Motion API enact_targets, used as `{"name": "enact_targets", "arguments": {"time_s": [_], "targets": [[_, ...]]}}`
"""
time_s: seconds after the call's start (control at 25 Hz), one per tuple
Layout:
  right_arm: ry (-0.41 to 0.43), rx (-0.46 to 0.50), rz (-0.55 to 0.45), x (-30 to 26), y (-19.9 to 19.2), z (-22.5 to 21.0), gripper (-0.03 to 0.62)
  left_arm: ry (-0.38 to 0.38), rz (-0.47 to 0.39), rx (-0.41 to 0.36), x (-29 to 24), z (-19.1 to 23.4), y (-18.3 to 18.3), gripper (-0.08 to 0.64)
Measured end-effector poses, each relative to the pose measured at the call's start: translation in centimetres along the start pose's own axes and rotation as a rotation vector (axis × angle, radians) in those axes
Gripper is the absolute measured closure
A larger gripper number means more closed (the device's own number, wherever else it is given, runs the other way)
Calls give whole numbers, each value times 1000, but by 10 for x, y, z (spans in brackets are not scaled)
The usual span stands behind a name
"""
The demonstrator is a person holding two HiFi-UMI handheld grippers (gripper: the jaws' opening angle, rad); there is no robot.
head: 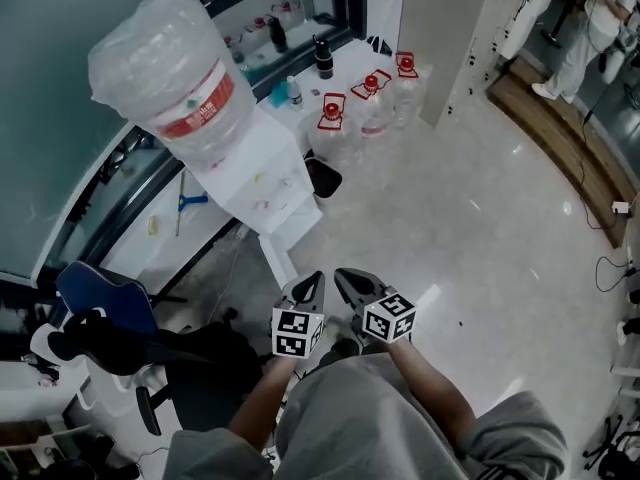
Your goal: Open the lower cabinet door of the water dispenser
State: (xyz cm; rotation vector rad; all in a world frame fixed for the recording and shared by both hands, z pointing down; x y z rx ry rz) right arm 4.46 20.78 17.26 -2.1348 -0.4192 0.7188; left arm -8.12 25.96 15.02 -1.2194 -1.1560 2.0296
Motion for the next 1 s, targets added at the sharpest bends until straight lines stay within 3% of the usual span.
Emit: {"name": "enact_targets", "arguments": {"time_s": [0.28, 0.44, 1.0], "targets": [[-8, 119, -134, 14, 39, 30, 584, -1, -124, -5, 25, -8, 34, 551], [-15, 127, -178, 18, 47, 38, 584, -12, -170, 13, 36, -6, 42, 551], [-28, 153, -209, 4, 44, 49, 584, -47, -242, 13, 52, 8, 44, 551]]}}
Point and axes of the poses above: the fingertips, and each gripper's own axes: x backward along the fingers, z to its left, y out of its top, the point moved 8 cm from there along x, backward along the fingers, and after that the axes turned 15 degrees about -y, right-handed, at the moved point
